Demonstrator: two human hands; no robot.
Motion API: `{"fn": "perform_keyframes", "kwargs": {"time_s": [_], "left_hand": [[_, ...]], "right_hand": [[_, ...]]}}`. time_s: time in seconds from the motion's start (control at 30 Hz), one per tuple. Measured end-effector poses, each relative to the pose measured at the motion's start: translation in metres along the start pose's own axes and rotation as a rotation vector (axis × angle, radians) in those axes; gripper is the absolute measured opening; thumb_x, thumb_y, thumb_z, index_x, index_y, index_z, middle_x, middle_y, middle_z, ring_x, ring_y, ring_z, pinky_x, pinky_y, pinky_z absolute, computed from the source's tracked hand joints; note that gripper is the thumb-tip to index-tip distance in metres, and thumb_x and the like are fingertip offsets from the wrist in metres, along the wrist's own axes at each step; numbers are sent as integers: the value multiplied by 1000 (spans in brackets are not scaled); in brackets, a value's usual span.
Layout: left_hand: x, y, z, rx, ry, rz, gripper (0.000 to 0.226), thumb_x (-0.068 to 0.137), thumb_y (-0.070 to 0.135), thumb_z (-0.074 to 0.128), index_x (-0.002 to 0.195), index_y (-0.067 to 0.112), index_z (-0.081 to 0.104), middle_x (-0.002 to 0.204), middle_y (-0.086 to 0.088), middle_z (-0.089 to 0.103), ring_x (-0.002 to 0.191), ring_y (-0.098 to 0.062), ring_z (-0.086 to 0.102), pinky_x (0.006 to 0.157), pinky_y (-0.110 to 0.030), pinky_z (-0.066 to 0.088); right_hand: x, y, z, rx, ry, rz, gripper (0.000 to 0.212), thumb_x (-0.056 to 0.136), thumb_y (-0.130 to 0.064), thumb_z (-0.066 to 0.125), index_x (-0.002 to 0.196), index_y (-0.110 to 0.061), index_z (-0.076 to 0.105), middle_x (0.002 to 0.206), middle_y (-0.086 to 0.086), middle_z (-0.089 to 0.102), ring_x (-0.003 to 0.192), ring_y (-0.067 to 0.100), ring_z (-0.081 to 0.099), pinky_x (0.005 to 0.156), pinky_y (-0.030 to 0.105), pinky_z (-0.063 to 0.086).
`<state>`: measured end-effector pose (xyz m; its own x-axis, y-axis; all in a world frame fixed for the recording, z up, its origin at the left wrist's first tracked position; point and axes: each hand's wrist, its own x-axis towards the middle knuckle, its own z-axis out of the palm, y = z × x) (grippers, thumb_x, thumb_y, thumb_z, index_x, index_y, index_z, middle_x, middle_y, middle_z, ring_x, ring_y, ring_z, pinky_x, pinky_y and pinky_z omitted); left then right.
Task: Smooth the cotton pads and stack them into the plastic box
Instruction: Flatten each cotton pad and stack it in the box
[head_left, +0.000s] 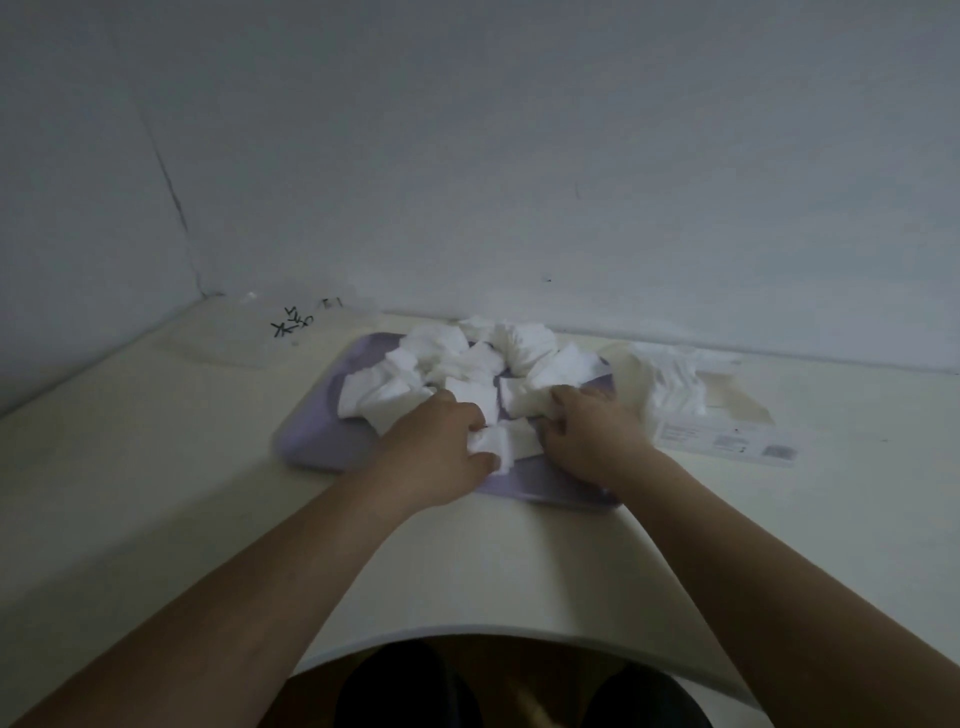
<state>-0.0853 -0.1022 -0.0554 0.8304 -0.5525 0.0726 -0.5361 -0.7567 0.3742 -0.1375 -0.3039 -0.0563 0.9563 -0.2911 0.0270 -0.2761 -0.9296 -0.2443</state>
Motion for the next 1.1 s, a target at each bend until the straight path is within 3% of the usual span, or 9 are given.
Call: {"fn": "perform_keyframes", "kwargs": {"time_s": [0.1,0.2,0.27,0.4,0.5,0.6,0.83,1.0,1.1], "left_hand": [[14,6,9,-66,-13,24,54,87,51,74,131,23,64,128,-3,50,118,-23,55,101,-32,45],[28,9,12,-105,-40,16,58,84,53,77,133,27,62,130,0,46,117,-18,54,99,-28,42],[37,8,11,-143,-40,21,48,75,53,82,115,31,66,120,5,46,105,-14,58,91,-28,45],[46,2,6,-174,-87,50,46,70,50,87,107,32,65,115,9,43,93,-1,51,77,-20,41],[52,2,4,-125,-151,27,60,76,61,78,127,37,60,124,8,40,102,-8,53,89,-25,42],[54,1,2,-148,-178,5,44,78,61,77,114,40,61,121,10,40,103,-8,54,96,-30,46],[49,3,6,-146,-207,51,35,76,51,78,102,40,58,119,15,37,101,-4,51,91,-28,46],[42,1,14,-196,-122,80,30,76,46,78,94,31,58,119,11,43,107,-11,53,96,-35,49],[44,4,12,-465,80,76,21,78,24,82,84,14,65,94,0,62,74,-7,60,72,-32,56]], "right_hand": [[5,8,-2,40,71,-10,25,99,-34,50,102,-12,62,114,16,61,112,38,57,91,40,51],[7,11,-8,83,237,-47,22,97,-27,58,101,-11,73,108,12,60,105,31,57,84,43,55],[7,10,-12,162,206,-96,16,94,-22,61,100,-17,76,103,5,67,99,26,63,82,41,57],[12,6,-11,239,19,-98,29,96,-21,60,122,-23,74,117,1,71,107,23,67,96,34,53],[20,6,-9,178,-36,-90,38,101,-27,57,138,-26,64,130,7,56,118,28,60,101,31,45],[27,6,-7,134,-98,-80,43,100,-32,58,143,-31,59,132,5,46,121,27,58,109,35,44],[26,17,-3,217,-70,-121,12,88,-39,73,92,-33,63,103,-6,47,89,13,54,82,24,39],[20,25,0,422,92,-117,16,91,-36,73,84,-28,61,78,-12,63,69,1,58,62,12,41],[19,26,2,764,177,-35,15,87,-16,76,86,-21,62,75,2,71,69,15,66,68,33,56]]}}
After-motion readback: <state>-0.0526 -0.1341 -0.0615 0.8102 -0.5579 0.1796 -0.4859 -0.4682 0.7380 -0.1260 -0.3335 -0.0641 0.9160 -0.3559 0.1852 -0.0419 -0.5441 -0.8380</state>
